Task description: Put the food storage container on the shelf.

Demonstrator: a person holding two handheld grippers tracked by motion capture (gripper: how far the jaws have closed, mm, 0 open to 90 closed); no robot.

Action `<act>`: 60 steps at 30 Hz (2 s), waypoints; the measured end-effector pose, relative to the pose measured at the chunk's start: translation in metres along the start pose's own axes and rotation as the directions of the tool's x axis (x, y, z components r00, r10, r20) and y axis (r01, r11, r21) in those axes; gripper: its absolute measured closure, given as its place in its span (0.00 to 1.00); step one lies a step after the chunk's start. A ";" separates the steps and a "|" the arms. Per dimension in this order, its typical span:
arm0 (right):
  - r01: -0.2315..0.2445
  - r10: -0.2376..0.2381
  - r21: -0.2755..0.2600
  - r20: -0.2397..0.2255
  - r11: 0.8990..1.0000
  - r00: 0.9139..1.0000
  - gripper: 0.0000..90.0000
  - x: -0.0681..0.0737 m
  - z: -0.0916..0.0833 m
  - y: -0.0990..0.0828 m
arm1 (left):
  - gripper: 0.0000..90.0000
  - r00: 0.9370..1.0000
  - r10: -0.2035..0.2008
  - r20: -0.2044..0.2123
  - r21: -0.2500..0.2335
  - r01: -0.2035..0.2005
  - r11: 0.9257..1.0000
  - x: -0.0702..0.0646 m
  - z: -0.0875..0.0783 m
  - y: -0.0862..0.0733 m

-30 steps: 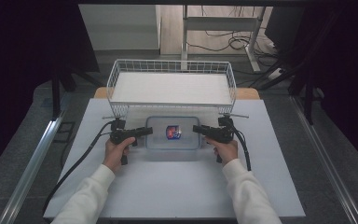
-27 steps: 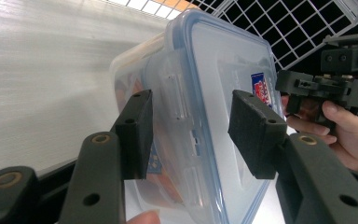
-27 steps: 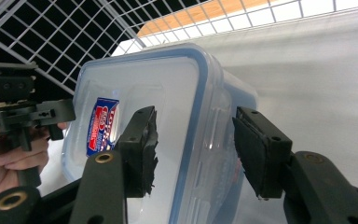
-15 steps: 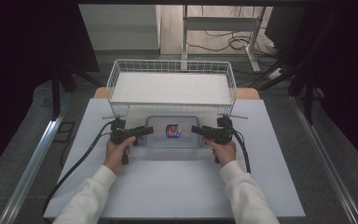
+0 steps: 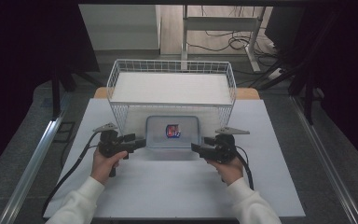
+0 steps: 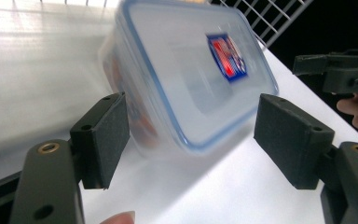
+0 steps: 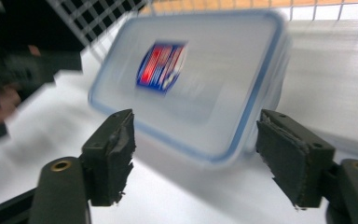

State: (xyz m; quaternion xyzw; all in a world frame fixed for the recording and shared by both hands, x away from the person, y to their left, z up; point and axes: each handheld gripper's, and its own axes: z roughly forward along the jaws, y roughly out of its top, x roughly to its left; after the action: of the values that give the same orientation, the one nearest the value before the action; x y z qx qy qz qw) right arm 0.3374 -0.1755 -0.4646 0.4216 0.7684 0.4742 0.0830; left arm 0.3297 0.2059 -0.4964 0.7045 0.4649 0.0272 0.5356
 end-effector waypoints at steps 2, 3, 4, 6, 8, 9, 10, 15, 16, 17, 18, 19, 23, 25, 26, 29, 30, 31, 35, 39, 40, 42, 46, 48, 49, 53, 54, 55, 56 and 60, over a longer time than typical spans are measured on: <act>0.037 -0.037 0.013 0.006 0.999 0.999 0.44 0.005 -0.003 -0.008 | 0.29 0.999 0.030 -0.022 0.020 -0.030 0.999 -0.006 -0.005 -0.007; 0.037 -0.037 0.013 0.006 0.999 0.999 0.44 0.005 -0.003 -0.008 | 0.29 0.999 0.042 -0.027 0.030 -0.042 0.999 -0.009 -0.008 -0.011; 0.049 -0.049 0.015 0.000 0.999 0.999 0.47 0.007 -0.004 -0.012 | 0.29 0.998 0.052 -0.032 0.044 -0.050 0.998 -0.011 -0.010 -0.015; 0.083 -0.083 0.042 -0.008 0.996 0.997 0.53 0.010 -0.004 -0.019 | 0.28 0.996 0.081 -0.039 0.086 -0.077 0.993 -0.015 -0.014 -0.021; 0.117 -0.116 0.079 -0.022 0.990 0.993 0.57 0.012 -0.001 -0.025 | 0.28 0.989 0.132 -0.066 0.121 -0.123 0.985 -0.020 -0.017 -0.027; 0.124 -0.121 0.094 -0.034 0.988 0.992 0.60 0.013 0.001 -0.026 | 0.28 0.988 0.140 -0.064 0.126 -0.132 0.983 -0.022 -0.019 -0.029; 0.135 -0.131 0.108 -0.048 0.985 0.990 0.63 0.015 0.004 -0.028 | 0.28 0.991 0.129 -0.047 0.127 -0.122 0.984 -0.022 -0.021 -0.031; 0.182 -0.174 0.157 -0.064 0.971 0.983 0.80 0.024 0.018 -0.032 | 0.28 0.992 0.122 -0.046 0.155 -0.113 0.981 -0.026 -0.027 -0.039; 0.190 -0.182 0.162 -0.062 0.968 0.981 0.84 0.025 0.021 -0.033 | 0.28 0.991 0.125 -0.053 0.163 -0.115 0.980 -0.027 -0.028 -0.041; 0.189 -0.182 0.163 -0.059 0.968 0.982 0.88 0.027 0.024 -0.033 | 0.28 0.990 0.130 -0.062 0.170 -0.118 0.978 -0.029 -0.028 -0.043; 0.191 -0.184 0.169 -0.056 0.967 0.981 0.92 0.029 0.028 -0.033 | 0.28 0.987 0.145 -0.066 0.182 -0.131 0.975 -0.030 -0.028 -0.045; 0.192 -0.185 0.170 -0.057 0.966 0.981 0.96 0.031 0.033 -0.033 | 0.27 0.986 0.155 -0.066 0.192 -0.140 0.971 -0.032 -0.028 -0.047; 0.223 -0.215 0.179 -0.066 0.958 0.974 0.98 0.043 0.052 -0.031 | 0.27 0.988 0.151 -0.045 0.201 -0.139 0.970 -0.036 -0.027 -0.051; 0.259 -0.250 0.197 -0.066 0.946 0.966 0.98 0.053 0.069 -0.031 | 0.27 0.988 0.149 -0.046 0.211 -0.137 0.968 -0.036 -0.026 -0.052; 0.259 -0.250 0.197 -0.066 0.946 0.966 0.98 0.053 0.069 -0.031 | 0.27 0.987 0.151 -0.054 0.219 -0.136 0.966 -0.036 -0.025 -0.052; 0.281 -0.283 0.199 -0.017 0.939 0.959 0.98 0.057 0.086 -0.028 | 0.27 0.984 0.161 -0.075 0.232 -0.140 0.963 -0.036 -0.024 -0.054; 0.274 -0.277 0.195 -0.012 0.942 0.961 0.99 0.057 0.088 -0.027 | 0.27 0.983 0.166 -0.073 0.237 -0.145 0.961 -0.036 -0.024 -0.054; 0.272 -0.276 0.187 -0.006 0.944 0.961 0.99 0.055 0.090 -0.025 | 0.27 0.983 0.166 -0.073 0.237 -0.145 0.961 -0.036 -0.024 -0.054; 0.256 -0.260 0.177 0.003 0.950 0.966 0.99 0.052 0.094 -0.019 | 0.27 0.984 0.166 -0.065 0.242 -0.146 0.959 -0.036 -0.024 -0.054; 0.245 -0.249 0.157 0.006 0.957 0.968 0.99 0.052 0.097 -0.015 | 0.27 0.985 0.164 -0.060 0.245 -0.145 0.959 -0.036 -0.023 -0.054; 0.238 -0.241 0.150 -0.001 0.960 0.971 0.99 0.052 0.098 -0.014 | 0.27 0.985 0.163 -0.059 0.245 -0.144 0.959 -0.036 -0.023 -0.054; 0.240 -0.243 0.138 0.008 0.961 0.970 0.99 0.053 0.096 -0.009 | 0.27 0.984 0.166 -0.059 0.247 -0.146 0.958 -0.035 -0.023 -0.055; 0.232 -0.236 0.127 0.010 0.964 0.972 0.99 0.053 0.095 -0.005 | 0.27 0.985 0.161 -0.056 0.253 -0.142 0.957 -0.036 -0.021 -0.056; 0.235 -0.239 0.121 0.018 0.964 0.971 0.99 0.053 0.094 -0.002 | 0.27 0.986 0.160 -0.053 0.257 -0.141 0.956 -0.035 -0.021 -0.056; 0.232 -0.236 0.119 0.017 0.965 0.972 0.99 0.052 0.095 -0.001 | 0.27 0.986 0.160 -0.053 0.257 -0.141 0.956 -0.036 -0.021 -0.056; 0.221 -0.225 0.116 0.027 0.968 0.974 0.99 0.050 0.098 0.003 | 0.26 0.986 0.157 -0.049 0.255 -0.140 0.957 -0.036 -0.021 -0.056; 0.221 -0.225 0.116 0.027 0.968 0.974 0.99 0.050 0.098 0.003 | 0.26 0.986 0.158 -0.049 0.256 -0.140 0.956 -0.036 -0.021 -0.056; 0.219 -0.223 0.114 0.030 0.969 0.974 0.99 0.049 0.099 0.003 | 0.26 0.986 0.158 -0.048 0.257 -0.141 0.956 -0.036 -0.021 -0.056; 0.213 -0.218 0.110 0.033 0.971 0.975 0.99 0.048 0.101 0.005 | 0.26 0.986 0.159 -0.047 0.259 -0.142 0.955 -0.035 -0.020 -0.056; 0.205 -0.211 0.108 0.042 0.973 0.977 0.99 0.045 0.104 0.006 | 0.26 0.986 0.160 -0.046 0.261 -0.143 0.955 -0.035 -0.020 -0.056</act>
State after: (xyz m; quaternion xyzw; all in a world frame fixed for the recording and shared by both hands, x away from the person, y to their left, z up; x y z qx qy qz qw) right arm 0.3671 -0.0736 -0.5032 0.3549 0.8293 0.4113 0.1308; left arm 0.2638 0.1962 -0.5154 0.8001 0.4266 0.0310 0.4205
